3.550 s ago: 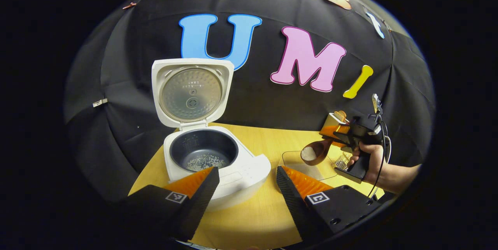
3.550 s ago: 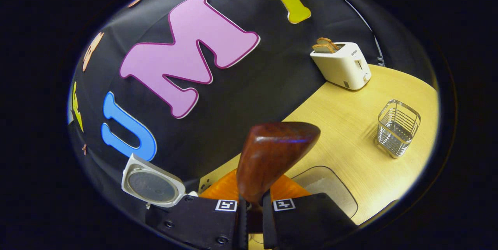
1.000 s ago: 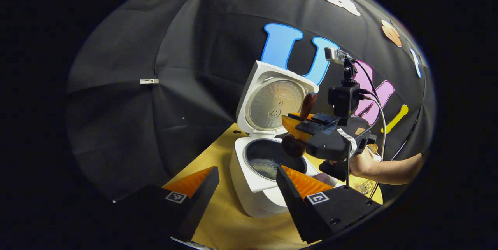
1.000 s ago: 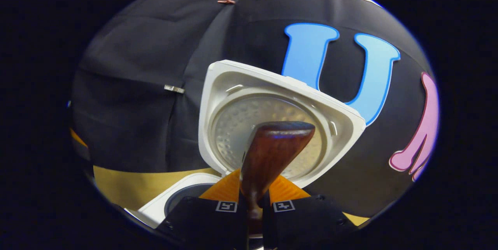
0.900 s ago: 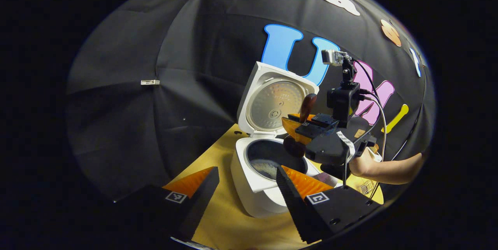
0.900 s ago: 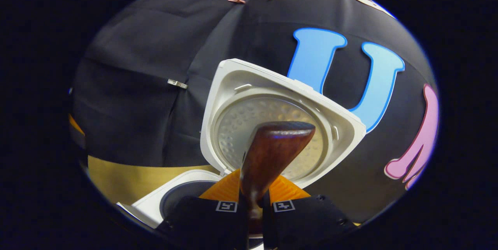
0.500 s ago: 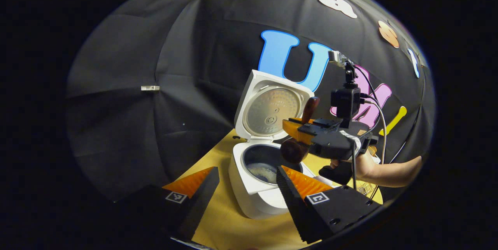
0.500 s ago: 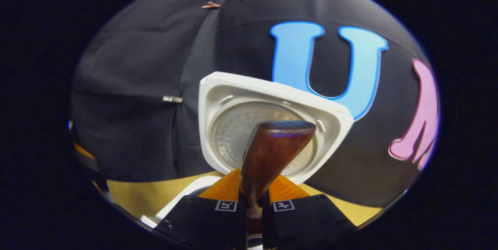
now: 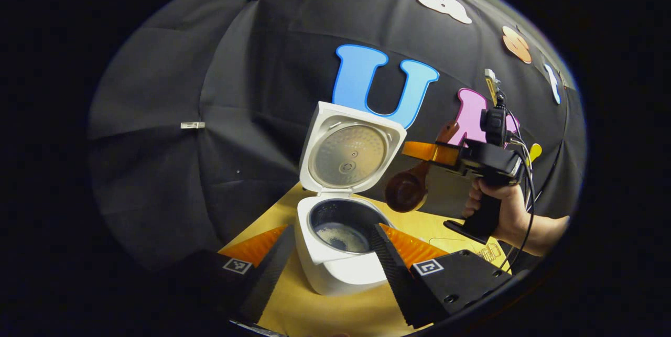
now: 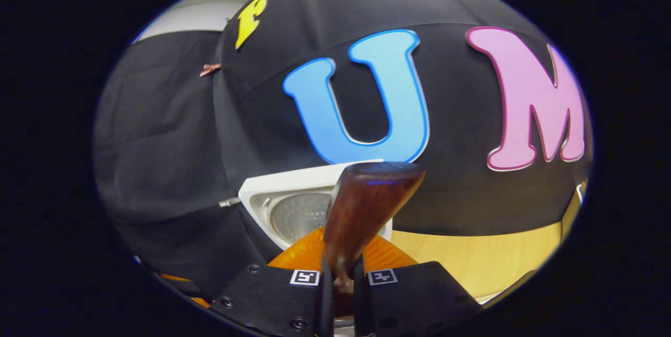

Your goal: Close the left gripper, press the button to open the rice cooker; take a wooden spoon from the chopstick holder with the right hand, scoop a spoonful of rice and pour it into the rice cooker, then put the wooden spoon back into the chopstick holder.

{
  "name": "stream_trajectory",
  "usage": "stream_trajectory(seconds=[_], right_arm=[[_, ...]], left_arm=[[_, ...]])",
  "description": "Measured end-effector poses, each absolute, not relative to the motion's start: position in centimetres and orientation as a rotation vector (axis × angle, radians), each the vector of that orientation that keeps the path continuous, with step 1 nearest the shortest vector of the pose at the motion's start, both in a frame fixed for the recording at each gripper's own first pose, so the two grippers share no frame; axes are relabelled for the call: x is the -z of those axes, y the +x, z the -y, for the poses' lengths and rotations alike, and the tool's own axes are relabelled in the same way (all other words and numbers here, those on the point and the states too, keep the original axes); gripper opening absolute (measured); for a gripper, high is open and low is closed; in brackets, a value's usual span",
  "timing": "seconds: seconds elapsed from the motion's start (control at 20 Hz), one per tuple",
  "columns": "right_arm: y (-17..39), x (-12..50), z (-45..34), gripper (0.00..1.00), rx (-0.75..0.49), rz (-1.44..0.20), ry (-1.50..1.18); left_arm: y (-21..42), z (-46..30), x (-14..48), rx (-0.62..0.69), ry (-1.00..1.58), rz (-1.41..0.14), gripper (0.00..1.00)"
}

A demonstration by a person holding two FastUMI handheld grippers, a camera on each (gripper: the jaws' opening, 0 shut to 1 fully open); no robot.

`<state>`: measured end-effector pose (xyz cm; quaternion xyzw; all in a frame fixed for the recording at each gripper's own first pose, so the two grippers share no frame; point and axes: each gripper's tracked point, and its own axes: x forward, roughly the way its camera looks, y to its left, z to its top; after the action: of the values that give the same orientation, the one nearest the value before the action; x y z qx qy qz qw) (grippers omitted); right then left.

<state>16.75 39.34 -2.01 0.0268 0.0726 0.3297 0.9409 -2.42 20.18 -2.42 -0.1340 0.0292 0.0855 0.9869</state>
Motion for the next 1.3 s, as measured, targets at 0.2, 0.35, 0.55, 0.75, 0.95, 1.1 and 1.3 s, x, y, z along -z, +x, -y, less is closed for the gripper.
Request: stream_trajectory(seconds=[0.2, 0.35, 0.55, 0.75, 0.95, 1.1, 1.3], right_arm=[[17.6, -1.4, -33.2, 0.18, -0.612, -0.078, 0.096], [18.7, -2.8, -26.6, 0.18, -0.538, -0.055, 0.103], [20.0, -3.6, -15.5, 0.18, -0.407, -0.036, 0.057], [20.9, -3.4, -5.8, 0.18, -0.288, -0.036, 0.04], [21.4, -1.1, 3.8, 0.19, -0.179, -0.078, 0.061], [21.4, 0.9, 9.5, 0.19, -0.119, -0.113, 0.075], [21.7, 4.1, 15.5, 0.19, -0.052, -0.157, 0.101]], left_arm=[[-1.4, -16.6, 1.2, -0.155, -0.224, -0.06, 0.95], [-0.5, -12.2, 0.8, -0.115, -0.195, -0.067, 0.95], [1.2, -6.2, 0.6, -0.066, -0.187, -0.075, 0.95], [3.0, -1.5, 0.1, -0.032, -0.174, -0.077, 0.95], [3.6, 1.9, -0.1, -0.038, -0.151, -0.076, 0.95], [3.5, 3.8, 0.4, -0.056, -0.14, -0.084, 0.95], [3.1, 5.6, 1.2, -0.075, -0.136, -0.101, 0.95]])
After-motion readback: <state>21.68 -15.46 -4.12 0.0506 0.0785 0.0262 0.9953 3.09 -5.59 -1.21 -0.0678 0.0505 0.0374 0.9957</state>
